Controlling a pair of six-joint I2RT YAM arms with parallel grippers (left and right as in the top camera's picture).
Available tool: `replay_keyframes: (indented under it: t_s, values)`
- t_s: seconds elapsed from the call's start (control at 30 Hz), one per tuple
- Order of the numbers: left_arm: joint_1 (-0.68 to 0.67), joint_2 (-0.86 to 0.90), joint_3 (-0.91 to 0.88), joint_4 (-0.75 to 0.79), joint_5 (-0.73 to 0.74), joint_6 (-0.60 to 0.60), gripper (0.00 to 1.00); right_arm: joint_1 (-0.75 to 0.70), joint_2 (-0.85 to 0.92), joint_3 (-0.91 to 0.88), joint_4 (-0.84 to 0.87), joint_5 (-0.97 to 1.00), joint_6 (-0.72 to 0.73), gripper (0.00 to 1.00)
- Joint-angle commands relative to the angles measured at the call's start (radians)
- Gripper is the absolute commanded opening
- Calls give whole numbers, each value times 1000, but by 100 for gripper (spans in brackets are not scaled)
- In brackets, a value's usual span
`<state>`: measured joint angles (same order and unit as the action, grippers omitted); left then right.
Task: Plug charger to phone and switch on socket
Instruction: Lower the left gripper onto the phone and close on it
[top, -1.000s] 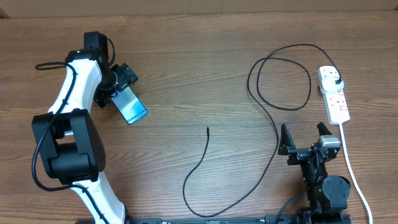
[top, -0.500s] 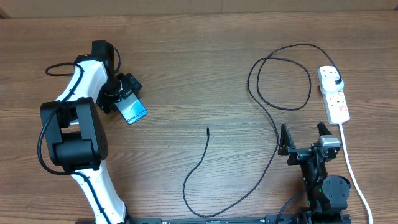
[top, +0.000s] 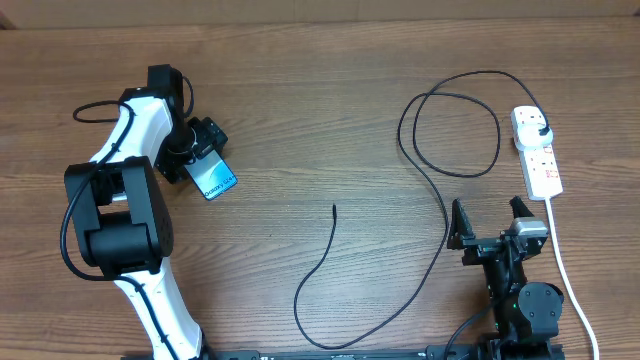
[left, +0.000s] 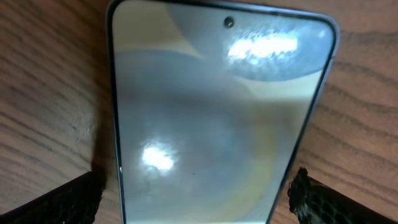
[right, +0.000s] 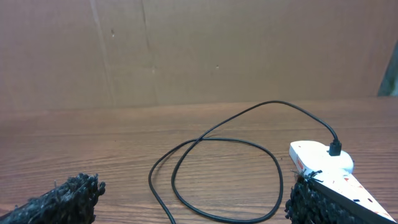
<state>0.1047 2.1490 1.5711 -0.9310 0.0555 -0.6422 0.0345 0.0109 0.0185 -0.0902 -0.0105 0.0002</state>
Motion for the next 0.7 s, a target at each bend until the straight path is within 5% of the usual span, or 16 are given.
replay_keyframes:
  t_s: [0.0, 0.67]
  values:
    - [-10, 11, -5, -5, -3, -36, 100, 5, -8, -11, 6, 10, -2, 100]
    - [-12, 11, -5, -37, -38, -35, 100, 5, -8, -11, 6, 10, -2, 100]
